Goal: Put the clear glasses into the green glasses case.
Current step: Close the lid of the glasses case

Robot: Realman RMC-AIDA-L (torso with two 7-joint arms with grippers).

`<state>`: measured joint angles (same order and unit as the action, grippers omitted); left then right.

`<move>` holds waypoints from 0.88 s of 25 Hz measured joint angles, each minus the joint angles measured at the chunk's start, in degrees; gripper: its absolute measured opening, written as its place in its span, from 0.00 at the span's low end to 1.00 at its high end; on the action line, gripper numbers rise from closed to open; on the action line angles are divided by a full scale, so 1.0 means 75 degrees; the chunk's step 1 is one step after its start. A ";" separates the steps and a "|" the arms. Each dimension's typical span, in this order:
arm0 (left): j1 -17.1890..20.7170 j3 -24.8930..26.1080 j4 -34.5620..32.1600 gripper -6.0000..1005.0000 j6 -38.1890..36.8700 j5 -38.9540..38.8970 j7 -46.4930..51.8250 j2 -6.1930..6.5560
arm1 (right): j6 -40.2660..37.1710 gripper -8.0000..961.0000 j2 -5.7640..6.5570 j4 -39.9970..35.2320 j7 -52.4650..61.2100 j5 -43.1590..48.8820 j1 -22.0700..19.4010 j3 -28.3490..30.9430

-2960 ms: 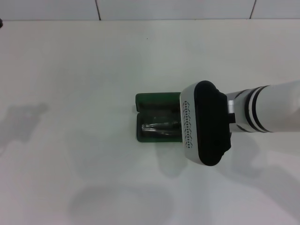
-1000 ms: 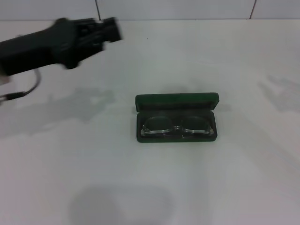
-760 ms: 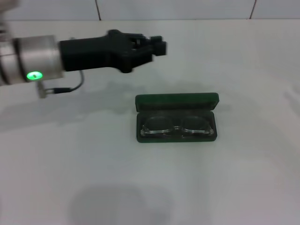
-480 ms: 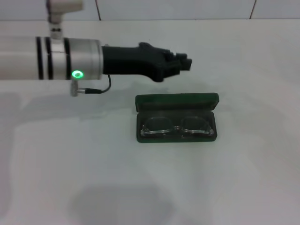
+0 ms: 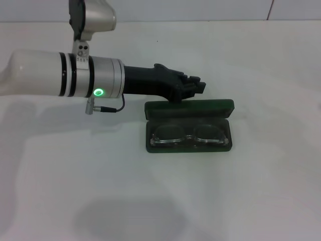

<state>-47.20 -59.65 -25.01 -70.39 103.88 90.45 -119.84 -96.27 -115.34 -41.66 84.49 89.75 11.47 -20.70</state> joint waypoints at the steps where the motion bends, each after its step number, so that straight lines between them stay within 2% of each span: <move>1: 0.0000 -0.0039 0.0037 0.20 0.0065 0.0001 0.0006 -0.0001 | 0.0007 0.30 0.0001 0.0011 -0.0021 0.0018 0.0036 -0.0001; 15: -0.0020 -0.0304 0.0203 0.20 0.0382 0.0061 0.0072 -0.0006 | 0.0082 0.30 0.0004 0.0209 -0.0065 0.0091 0.0182 0.0057; 22: -0.0037 -0.0825 0.0208 0.20 0.0367 -0.0005 0.0256 -0.0001 | 0.0213 0.30 0.0004 0.0255 -0.0141 0.0087 0.0182 0.0014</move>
<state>-47.48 -65.84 -23.45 -67.64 103.84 92.37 -119.85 -94.67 -115.31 -39.75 83.44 90.40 12.84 -20.60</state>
